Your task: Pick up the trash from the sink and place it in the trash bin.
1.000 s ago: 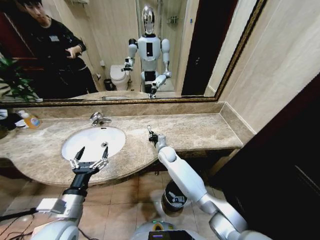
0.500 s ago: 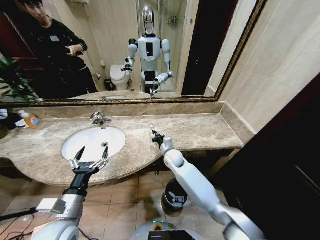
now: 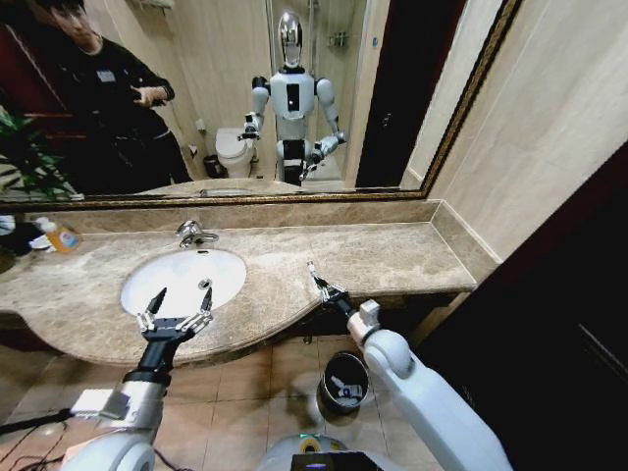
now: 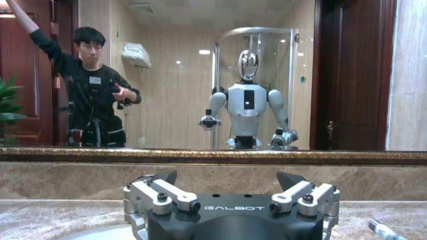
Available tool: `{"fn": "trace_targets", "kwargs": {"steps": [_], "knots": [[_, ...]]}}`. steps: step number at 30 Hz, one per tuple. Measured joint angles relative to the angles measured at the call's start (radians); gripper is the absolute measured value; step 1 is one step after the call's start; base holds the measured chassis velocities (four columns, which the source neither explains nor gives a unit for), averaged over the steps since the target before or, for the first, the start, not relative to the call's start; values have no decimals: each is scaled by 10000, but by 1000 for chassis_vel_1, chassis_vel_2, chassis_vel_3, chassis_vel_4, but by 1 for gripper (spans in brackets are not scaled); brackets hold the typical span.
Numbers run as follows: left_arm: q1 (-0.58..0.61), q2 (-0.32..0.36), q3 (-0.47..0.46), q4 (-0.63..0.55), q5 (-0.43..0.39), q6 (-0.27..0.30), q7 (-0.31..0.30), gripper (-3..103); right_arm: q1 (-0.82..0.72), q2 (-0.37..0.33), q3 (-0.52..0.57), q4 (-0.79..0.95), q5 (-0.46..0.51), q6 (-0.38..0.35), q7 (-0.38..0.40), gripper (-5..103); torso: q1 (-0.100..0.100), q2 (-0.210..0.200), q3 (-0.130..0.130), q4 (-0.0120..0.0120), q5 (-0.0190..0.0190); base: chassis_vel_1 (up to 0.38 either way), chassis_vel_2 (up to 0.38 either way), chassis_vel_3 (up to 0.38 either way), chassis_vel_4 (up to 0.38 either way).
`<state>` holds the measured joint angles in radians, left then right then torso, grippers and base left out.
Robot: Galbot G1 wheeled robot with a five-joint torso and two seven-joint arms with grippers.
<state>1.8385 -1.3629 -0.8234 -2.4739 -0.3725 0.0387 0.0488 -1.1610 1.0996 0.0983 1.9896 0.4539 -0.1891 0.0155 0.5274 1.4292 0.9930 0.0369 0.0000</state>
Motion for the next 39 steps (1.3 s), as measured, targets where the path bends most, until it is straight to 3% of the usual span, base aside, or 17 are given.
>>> {"fn": "trace_targets", "kwargs": {"steps": [14, 20, 26, 33, 37, 39], "knots": [[0, 0, 0, 0, 0, 0, 0, 100, -2729, 295, 1429, 443, -606, 1121, -680, 1, 0, -1, 0, -2, 0, 0, 0, 0, 0], [0, 0, 0, 0, 0, 0, 0, 100, -3108, 498, 1578, 5, -857, 1666, -769, 1, 0, -1, 0, -1, 1, 0, 0, 0, 0], [0, 0, 0, 0, 0, 0, 0, 100, -3464, 820, 1785, -1220, -1191, 2491, -1023, 1, 1, -1, 1, -1, 1, 0, 0, 0, 0], [0, 0, 0, 1, 0, 0, 0, 100, -3512, 1013, 1586, -2256, -1233, 2604, -1146, 1, 1, 0, 1, -1, -1, 0, 0, 0, 0], [0, 0, 1, 1, 0, 0, 1, 100, -3145, 1370, 1282, -3541, -1583, 2805, -1141, 1, 1, -1, 1, -1, -2, 0, 0, 0, 0], [0, 0, -1, 0, 0, 0, -1, 100, -2695, 1842, 1143, -5065, -1874, 3139, -1128, 1, 2, -1, 1, 0, 2, 0, 0, 0, 0]]}}
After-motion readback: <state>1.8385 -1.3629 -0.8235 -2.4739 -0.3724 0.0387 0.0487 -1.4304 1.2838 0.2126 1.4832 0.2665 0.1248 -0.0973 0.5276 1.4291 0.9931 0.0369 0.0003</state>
